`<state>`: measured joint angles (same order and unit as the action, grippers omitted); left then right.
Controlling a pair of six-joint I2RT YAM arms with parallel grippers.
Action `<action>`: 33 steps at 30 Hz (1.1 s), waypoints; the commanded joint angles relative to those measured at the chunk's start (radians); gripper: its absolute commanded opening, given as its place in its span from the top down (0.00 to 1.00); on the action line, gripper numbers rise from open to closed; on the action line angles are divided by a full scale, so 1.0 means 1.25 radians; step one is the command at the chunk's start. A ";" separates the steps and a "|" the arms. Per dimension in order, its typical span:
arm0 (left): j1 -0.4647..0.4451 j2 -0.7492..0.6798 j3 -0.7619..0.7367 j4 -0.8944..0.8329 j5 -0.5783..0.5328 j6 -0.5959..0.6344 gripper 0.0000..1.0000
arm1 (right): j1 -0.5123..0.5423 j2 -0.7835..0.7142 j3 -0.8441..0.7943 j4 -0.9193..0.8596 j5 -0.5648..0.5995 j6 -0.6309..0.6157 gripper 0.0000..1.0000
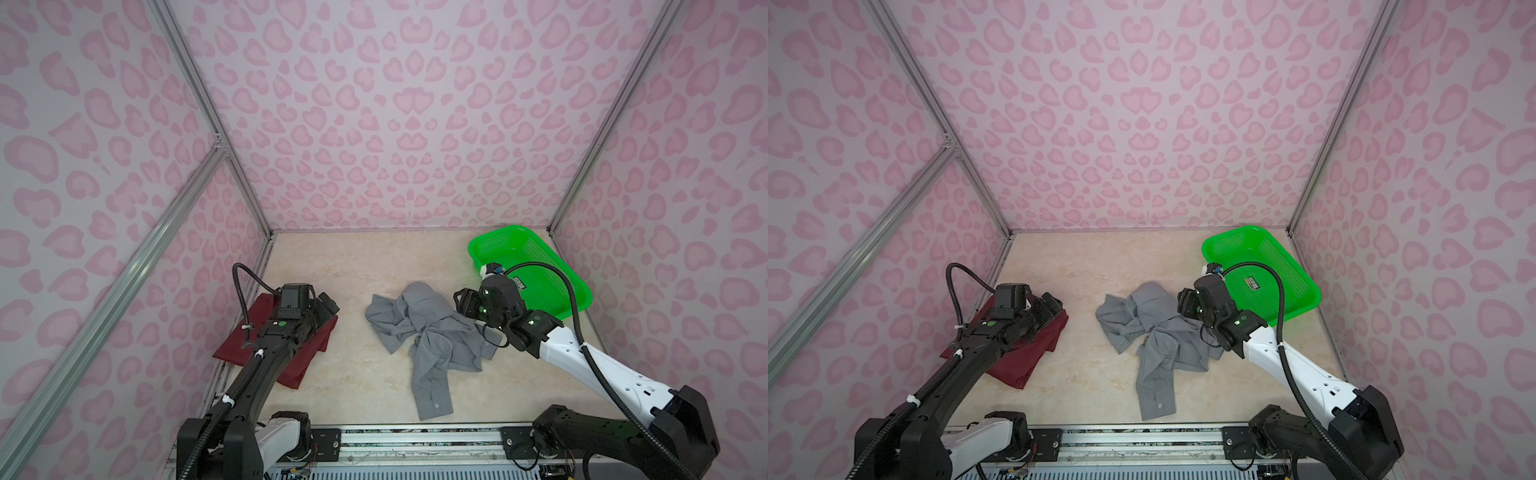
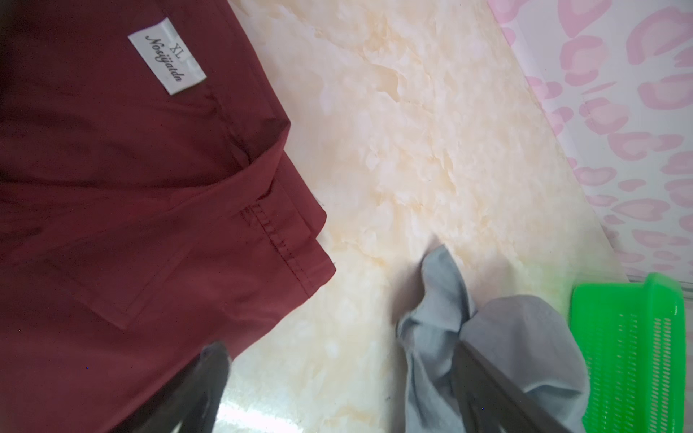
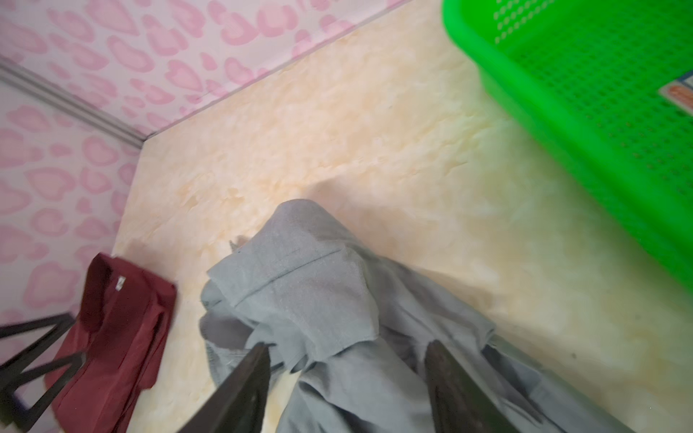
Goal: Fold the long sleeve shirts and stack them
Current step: 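Lift the grey shirt out of the basket and drop it on the table, then lower the right gripper onto the grey shirt and grasp its edge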
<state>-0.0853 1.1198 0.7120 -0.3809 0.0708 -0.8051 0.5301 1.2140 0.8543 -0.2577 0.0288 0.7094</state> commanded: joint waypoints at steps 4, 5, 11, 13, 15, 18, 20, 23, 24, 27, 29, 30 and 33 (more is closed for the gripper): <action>-0.056 -0.036 0.010 -0.054 -0.037 0.021 0.06 | -0.078 0.110 0.059 0.030 -0.041 -0.050 0.42; -0.066 -0.037 0.010 -0.058 -0.040 0.020 0.06 | -0.087 0.138 0.077 0.032 -0.034 -0.060 0.45; -0.098 -0.067 -0.017 -0.063 -0.043 0.017 0.05 | -0.178 0.350 0.193 0.013 -0.095 -0.081 0.55; -0.105 -0.085 -0.031 -0.063 -0.044 0.016 0.04 | -0.191 0.415 0.232 0.003 -0.089 -0.091 0.57; -0.112 -0.101 -0.040 -0.068 -0.040 0.012 0.04 | -0.209 0.457 0.243 0.025 -0.069 -0.090 0.58; -0.121 -0.122 -0.049 -0.082 -0.041 0.012 0.04 | -0.242 0.516 0.291 0.014 -0.037 -0.102 0.57; -0.124 -0.137 -0.058 -0.083 -0.042 0.009 0.04 | -0.262 0.559 0.336 -0.001 -0.024 -0.120 0.55; -0.127 -0.153 -0.069 -0.088 -0.044 0.007 0.04 | -0.269 0.623 0.435 -0.056 0.022 -0.167 0.48; -0.128 -0.156 -0.072 -0.089 -0.047 0.007 0.04 | -0.261 0.645 0.471 -0.079 0.054 -0.184 0.44; -0.129 -0.158 -0.074 -0.094 -0.052 0.013 0.04 | -0.255 0.705 0.575 -0.132 0.083 -0.206 0.38; -0.129 -0.160 -0.073 -0.097 -0.053 0.016 0.04 | -0.262 0.744 0.629 -0.163 0.120 -0.190 0.34; -0.130 -0.161 -0.073 -0.099 -0.052 0.017 0.04 | -0.268 0.761 0.657 -0.181 0.130 -0.188 0.33; -0.130 -0.170 -0.073 -0.107 -0.048 0.021 0.04 | -0.280 0.828 0.761 -0.250 0.166 -0.207 0.32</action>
<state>-0.2485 0.9192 0.6231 -0.5011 0.0185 -0.7918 0.1886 2.1929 1.7264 -0.4480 0.1410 0.4786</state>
